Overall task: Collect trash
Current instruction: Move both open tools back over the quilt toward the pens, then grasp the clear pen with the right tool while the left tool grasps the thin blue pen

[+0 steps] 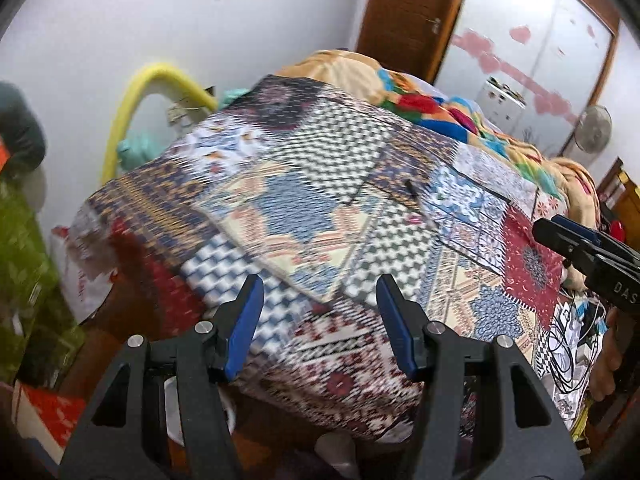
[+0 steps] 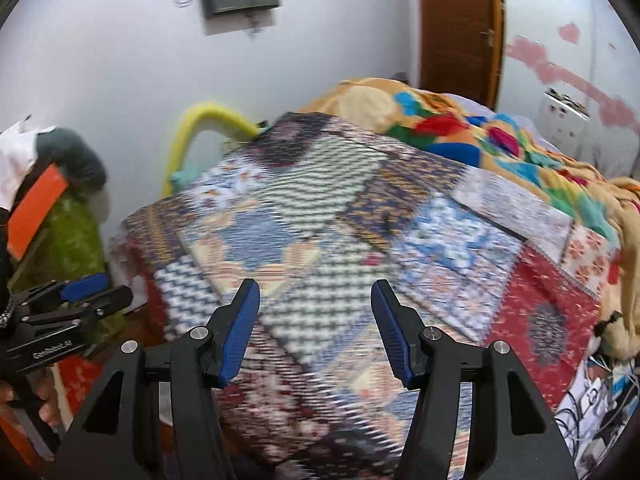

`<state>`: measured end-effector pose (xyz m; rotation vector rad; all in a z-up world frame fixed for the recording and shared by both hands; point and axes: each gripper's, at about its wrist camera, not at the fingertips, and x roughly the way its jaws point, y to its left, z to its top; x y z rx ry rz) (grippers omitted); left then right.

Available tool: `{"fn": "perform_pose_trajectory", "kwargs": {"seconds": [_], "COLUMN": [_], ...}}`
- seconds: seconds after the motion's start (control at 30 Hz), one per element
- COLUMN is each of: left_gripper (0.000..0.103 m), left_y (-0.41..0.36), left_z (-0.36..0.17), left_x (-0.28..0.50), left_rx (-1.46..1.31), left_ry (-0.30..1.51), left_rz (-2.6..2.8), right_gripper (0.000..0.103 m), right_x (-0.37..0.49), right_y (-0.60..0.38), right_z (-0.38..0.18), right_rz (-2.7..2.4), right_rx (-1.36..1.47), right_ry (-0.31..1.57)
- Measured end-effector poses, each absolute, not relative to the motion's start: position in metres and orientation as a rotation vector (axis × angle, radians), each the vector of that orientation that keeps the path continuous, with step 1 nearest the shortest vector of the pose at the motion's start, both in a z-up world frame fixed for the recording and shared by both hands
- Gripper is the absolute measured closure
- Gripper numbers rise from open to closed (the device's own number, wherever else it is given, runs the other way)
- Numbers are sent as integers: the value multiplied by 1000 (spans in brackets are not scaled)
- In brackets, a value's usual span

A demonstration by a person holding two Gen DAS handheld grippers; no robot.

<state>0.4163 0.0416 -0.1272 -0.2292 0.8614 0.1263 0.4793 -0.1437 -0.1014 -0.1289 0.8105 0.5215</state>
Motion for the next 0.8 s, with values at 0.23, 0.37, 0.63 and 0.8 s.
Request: {"fn": "perform_pose_trajectory", "kwargs": {"seconds": [0.23,0.37,0.63,0.8], "left_gripper": [45,45,45,45], "left_y": [6,-1,-4,-2], "left_z": [-154,-181,-227,-251], "left_x": [474,507,556,576], "left_rx": [-197,-203,-161,-166], "left_ry": [896,938,976,1008], "left_rz": [58,40,59,54], "right_gripper": [49,49,49,58], "right_x": [528,551,618,657], "right_y": [-177,-178,-160,-145], "right_z": [-130,-147,-205,-241], "right_rz": [471,464,442,441], "right_rx": [-86,-91,-95,-80], "right_ry": [874,889,973,1023]}}
